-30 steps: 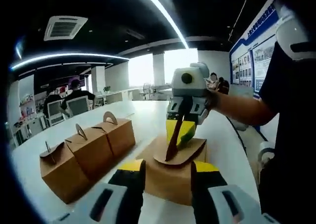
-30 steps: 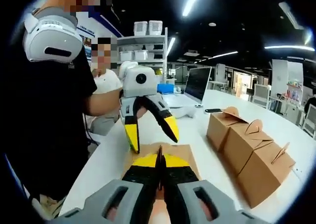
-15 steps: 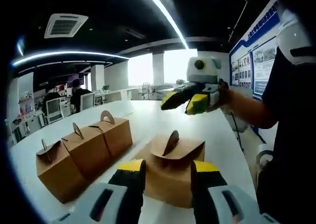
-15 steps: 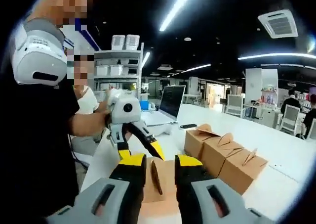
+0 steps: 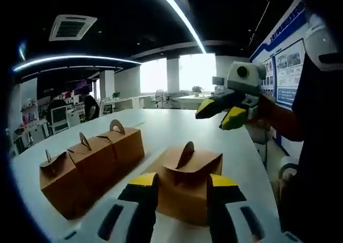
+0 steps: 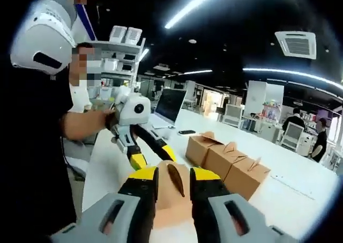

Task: Pick up one paper box from the group, open the paper box, and remove the item inside

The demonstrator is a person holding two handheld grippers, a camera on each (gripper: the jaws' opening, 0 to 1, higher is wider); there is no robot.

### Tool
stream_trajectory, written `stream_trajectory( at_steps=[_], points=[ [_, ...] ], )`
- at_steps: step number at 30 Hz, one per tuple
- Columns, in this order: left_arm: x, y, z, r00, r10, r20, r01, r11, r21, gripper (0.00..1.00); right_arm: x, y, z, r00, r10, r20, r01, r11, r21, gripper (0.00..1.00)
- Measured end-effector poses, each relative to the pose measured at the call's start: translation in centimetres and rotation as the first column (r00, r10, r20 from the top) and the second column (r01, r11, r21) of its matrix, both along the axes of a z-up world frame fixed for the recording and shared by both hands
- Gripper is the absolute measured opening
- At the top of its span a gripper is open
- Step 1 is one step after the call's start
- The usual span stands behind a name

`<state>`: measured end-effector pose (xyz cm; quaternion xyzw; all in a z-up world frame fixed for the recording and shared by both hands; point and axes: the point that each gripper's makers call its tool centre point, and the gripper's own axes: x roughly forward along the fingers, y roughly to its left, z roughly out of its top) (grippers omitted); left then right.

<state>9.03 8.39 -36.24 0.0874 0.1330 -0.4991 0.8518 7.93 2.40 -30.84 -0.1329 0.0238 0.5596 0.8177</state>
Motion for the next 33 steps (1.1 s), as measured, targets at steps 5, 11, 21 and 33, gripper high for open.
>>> stream_trajectory(
  at_steps=[5, 11, 21, 33],
  points=[
    [-0.1, 0.0, 0.0, 1.000, 0.007, -0.002, -0.007, 1.000, -0.006, 0.36, 0.2, -0.2, 0.0, 0.995, -0.098, 0.010, 0.097, 0.995, 0.017, 0.23],
    [-0.2, 0.0, 0.0, 1.000, 0.013, -0.003, -0.013, 1.000, -0.010, 0.35, 0.1, -0.4, -0.1, 0.977, -0.212, 0.009, 0.212, 0.977, 0.029, 0.22],
    [-0.1, 0.1, -0.1, 1.000, 0.013, -0.018, -0.014, 1.000, -0.027, 0.35, -1.9, 0.9, -1.8, 0.953, -0.276, 0.125, 0.288, 0.954, -0.083, 0.21],
    [-0.1, 0.0, -0.2, 1.000, -0.004, -0.031, 0.002, 0.999, -0.048, 0.35, -1.4, 1.3, -2.8, 0.923, -0.297, 0.246, 0.343, 0.923, -0.175, 0.14]
  ],
)
